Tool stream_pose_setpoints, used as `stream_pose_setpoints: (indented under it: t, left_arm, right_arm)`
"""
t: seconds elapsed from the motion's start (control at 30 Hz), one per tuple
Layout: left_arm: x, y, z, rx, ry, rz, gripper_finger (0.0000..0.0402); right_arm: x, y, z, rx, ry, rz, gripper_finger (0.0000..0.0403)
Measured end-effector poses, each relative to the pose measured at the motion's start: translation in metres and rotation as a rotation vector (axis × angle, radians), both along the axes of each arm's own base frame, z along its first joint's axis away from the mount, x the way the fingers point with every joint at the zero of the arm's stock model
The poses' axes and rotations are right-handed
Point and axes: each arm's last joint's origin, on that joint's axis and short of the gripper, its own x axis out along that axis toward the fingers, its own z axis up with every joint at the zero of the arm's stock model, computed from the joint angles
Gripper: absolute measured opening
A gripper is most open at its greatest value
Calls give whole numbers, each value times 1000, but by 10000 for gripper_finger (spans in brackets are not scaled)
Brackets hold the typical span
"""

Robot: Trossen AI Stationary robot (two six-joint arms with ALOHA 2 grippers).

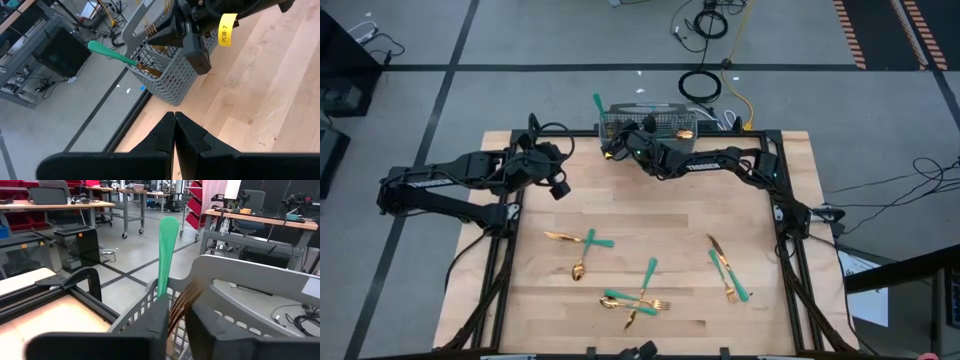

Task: Sort silverware
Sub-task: Put the green fork into the gray silverware organizer

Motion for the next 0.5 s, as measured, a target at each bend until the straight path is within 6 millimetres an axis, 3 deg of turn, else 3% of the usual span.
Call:
stream_pose_setpoints:
  t: [0.3, 0.4, 0.5]
  left_arm:
    - [0, 0, 0, 0, 0, 0, 15]
    - [0, 0, 0, 0, 0, -1, 15]
    - [0, 0, 0, 0, 1, -2, 15]
  right_arm:
    - [-1, 3, 4, -6, 22, 4, 182]
    - [-6, 7, 24, -50, 52, -32, 207]
    - [-17, 20, 64, -119, 95, -20, 218]
